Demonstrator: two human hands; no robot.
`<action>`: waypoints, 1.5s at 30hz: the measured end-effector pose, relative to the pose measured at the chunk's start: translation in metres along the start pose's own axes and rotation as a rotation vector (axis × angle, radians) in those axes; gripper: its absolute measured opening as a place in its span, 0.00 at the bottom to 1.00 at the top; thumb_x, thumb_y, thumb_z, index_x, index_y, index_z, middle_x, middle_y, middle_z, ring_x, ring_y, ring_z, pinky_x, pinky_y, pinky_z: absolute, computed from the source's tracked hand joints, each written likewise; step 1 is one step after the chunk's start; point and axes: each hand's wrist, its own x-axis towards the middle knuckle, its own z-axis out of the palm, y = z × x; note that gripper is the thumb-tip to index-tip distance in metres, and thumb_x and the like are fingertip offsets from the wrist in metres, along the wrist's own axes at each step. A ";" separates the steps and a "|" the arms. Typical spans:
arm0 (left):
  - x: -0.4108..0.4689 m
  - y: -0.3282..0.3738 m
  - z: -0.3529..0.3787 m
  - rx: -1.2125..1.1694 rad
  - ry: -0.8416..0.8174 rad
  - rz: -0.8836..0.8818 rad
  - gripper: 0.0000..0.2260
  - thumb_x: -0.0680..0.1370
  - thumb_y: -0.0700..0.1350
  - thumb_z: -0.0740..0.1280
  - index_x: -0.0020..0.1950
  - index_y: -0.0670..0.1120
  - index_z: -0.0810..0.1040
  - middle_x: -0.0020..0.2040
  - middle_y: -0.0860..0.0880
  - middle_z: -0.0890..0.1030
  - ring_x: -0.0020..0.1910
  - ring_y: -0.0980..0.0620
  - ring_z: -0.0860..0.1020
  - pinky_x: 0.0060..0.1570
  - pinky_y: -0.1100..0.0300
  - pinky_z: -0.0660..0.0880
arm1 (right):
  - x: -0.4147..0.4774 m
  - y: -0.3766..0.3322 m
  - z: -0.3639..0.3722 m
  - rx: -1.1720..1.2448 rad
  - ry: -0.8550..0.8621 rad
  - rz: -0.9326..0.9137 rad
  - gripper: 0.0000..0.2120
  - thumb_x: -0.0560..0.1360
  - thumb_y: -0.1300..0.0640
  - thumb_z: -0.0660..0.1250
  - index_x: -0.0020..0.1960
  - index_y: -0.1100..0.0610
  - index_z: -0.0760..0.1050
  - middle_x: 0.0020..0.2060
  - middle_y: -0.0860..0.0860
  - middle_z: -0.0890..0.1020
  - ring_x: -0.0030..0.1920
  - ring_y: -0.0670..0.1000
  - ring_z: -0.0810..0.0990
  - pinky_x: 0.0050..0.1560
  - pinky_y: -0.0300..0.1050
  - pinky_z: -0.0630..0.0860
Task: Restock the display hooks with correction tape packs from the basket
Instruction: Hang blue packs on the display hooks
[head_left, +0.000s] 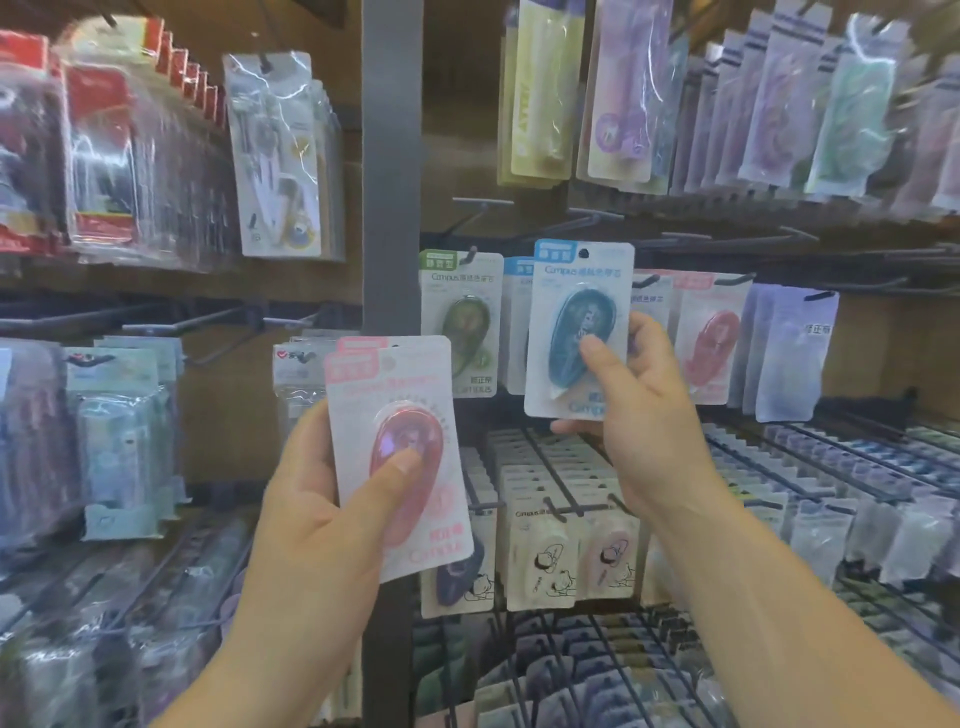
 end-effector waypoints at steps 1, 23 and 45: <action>0.001 0.000 -0.001 0.002 0.003 0.002 0.18 0.73 0.49 0.72 0.61 0.61 0.82 0.56 0.54 0.87 0.53 0.54 0.86 0.40 0.63 0.82 | 0.005 -0.001 -0.001 -0.005 -0.001 0.006 0.05 0.85 0.56 0.63 0.58 0.48 0.73 0.52 0.45 0.86 0.50 0.53 0.87 0.34 0.49 0.83; -0.001 0.002 -0.003 -0.006 -0.028 0.008 0.16 0.70 0.46 0.73 0.52 0.63 0.86 0.54 0.50 0.88 0.49 0.53 0.87 0.37 0.62 0.82 | 0.048 0.034 -0.004 -0.587 0.130 0.027 0.14 0.74 0.41 0.72 0.42 0.51 0.77 0.38 0.48 0.84 0.37 0.53 0.87 0.42 0.61 0.84; 0.012 -0.040 0.134 -0.092 -0.172 -0.107 0.20 0.71 0.50 0.80 0.62 0.53 0.81 0.56 0.47 0.88 0.53 0.45 0.88 0.48 0.50 0.85 | -0.041 -0.003 -0.100 -0.227 -0.184 -0.031 0.12 0.68 0.51 0.81 0.49 0.47 0.82 0.43 0.50 0.87 0.41 0.59 0.85 0.43 0.56 0.83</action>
